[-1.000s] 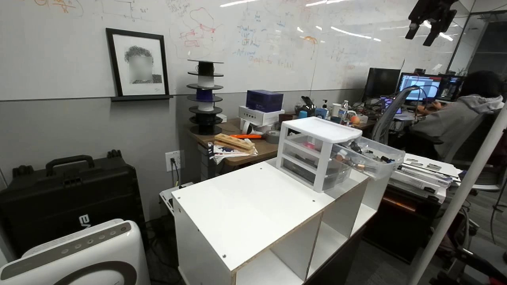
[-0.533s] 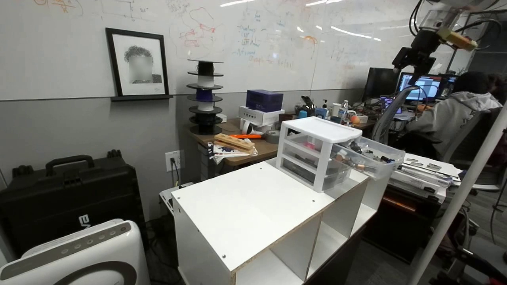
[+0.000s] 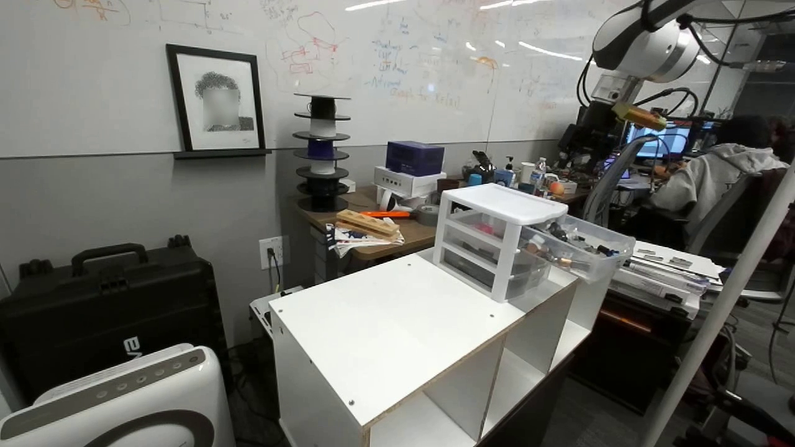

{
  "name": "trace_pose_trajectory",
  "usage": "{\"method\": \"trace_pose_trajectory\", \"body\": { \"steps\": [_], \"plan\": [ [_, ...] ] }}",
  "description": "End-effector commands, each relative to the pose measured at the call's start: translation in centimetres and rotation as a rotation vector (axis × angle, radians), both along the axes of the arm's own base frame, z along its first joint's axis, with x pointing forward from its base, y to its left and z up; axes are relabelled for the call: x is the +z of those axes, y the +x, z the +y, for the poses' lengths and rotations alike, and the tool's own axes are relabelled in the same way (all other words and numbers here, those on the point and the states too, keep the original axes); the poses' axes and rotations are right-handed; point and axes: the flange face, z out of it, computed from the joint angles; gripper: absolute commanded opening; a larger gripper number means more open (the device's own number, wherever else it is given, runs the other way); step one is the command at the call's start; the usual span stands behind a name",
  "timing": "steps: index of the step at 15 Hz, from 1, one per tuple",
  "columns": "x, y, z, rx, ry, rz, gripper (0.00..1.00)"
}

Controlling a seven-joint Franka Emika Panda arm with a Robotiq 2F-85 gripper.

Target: Put the objects on the right in the top drawer of the dresser

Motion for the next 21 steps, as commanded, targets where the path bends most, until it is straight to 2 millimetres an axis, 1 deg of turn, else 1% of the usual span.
{"method": "trace_pose_trajectory", "body": {
  "steps": [1,4,8,11,17,21],
  "plan": [
    [-2.4,2.3,0.7,-0.002,-0.015,0.030,1.00],
    [-4.6,1.8,0.3,-0.009,-0.028,0.080,1.00],
    [-7.2,0.5,-1.1,-0.030,-0.032,0.151,1.00],
    [-9.5,0.1,-1.7,-0.038,-0.029,0.177,1.00],
    [-14.3,0.3,-1.5,-0.055,-0.008,0.200,1.00],
    [-16.6,0.3,-1.5,-0.051,-0.035,0.206,1.00]
  ]
}}
